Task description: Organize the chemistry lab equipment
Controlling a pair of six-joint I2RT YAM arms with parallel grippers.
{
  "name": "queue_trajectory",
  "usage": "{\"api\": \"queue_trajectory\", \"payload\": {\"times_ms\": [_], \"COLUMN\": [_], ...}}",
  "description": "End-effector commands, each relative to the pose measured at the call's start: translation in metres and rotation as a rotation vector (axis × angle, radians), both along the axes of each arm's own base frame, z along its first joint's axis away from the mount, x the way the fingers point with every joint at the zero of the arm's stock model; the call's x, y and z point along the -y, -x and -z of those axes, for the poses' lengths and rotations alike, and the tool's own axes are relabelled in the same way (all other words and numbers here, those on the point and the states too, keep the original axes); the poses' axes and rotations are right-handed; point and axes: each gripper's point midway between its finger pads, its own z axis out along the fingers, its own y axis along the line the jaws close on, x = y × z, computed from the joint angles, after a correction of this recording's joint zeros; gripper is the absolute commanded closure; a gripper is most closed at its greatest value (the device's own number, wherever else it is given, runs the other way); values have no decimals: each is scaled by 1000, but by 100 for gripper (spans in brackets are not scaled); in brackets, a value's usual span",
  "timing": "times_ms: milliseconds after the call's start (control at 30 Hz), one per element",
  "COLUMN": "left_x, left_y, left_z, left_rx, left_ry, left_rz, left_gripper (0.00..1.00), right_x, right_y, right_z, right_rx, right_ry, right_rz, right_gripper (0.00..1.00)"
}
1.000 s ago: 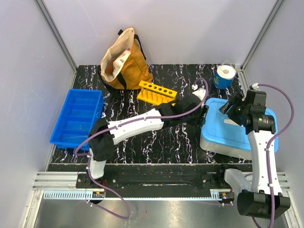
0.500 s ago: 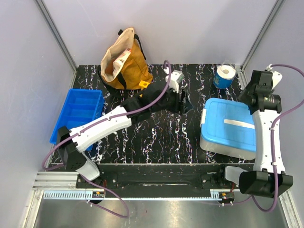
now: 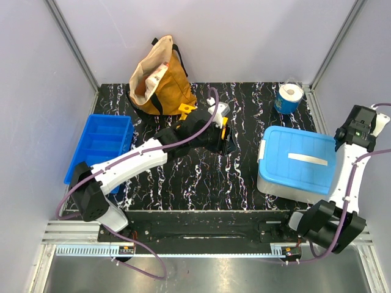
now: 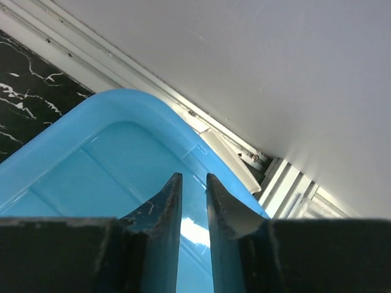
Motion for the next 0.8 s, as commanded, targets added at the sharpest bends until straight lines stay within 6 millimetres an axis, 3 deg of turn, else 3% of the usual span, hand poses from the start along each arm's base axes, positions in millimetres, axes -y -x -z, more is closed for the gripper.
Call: {"api": "queue_trajectory", "payload": {"times_ms": [0, 133, 300, 467, 767], "left_x": [6, 13, 25, 38, 35], "left_y": [4, 4, -2, -7, -22], "left_z": [-21, -9, 1, 2, -6], "left_rx": [45, 23, -2, -12, -2], "left_ry": [68, 80, 65, 64, 70], "left_rz": [53, 61, 78, 101, 82], "left_gripper": [36, 36, 36, 35, 35], "right_x": [13, 23, 26, 35, 38], "right_y": [-7, 3, 7, 7, 4], "right_z": [-12, -11, 5, 11, 26], "right_rx": [23, 12, -41, -57, -79], "right_ry": [116, 198, 230, 237, 181], "right_rz": [-96, -113, -170, -157, -156], "right_gripper": [74, 85, 90, 89, 87]}}
